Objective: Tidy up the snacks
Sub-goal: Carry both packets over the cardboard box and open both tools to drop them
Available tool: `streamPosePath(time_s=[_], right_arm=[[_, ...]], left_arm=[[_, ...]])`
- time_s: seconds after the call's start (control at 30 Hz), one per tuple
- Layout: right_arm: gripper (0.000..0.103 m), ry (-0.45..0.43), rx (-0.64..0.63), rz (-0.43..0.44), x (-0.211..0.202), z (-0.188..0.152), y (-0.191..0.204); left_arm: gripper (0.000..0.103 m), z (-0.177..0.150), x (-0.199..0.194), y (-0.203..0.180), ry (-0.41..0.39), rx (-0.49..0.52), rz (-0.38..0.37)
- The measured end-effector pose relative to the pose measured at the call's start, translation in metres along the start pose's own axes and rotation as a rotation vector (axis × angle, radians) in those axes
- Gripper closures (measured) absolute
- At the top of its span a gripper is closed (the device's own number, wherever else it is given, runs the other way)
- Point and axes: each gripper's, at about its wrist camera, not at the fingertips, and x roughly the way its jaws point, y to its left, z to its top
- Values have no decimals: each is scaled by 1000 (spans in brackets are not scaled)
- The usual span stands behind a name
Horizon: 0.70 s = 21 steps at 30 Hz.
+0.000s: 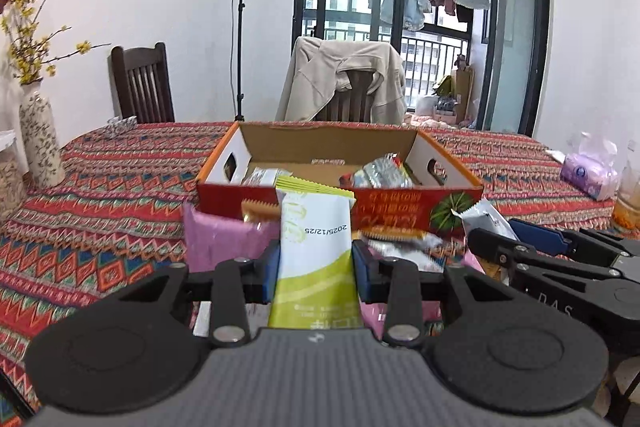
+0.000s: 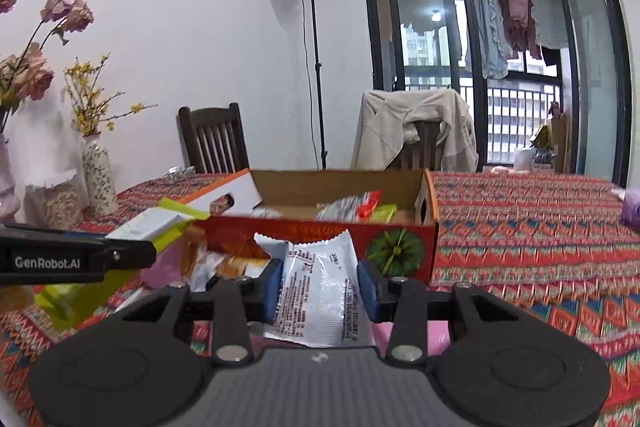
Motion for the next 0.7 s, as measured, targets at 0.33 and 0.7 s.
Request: streamPosePath(time_s=[0.33,0.7], right_arm=[[63,-61,11,-42,38,44,-15],[63,-95,-14,-78,89,82,-23]], left_arm=[[66,44,34,1,-65,-4,-13],[66,81,85,3,-80,-29,-19]])
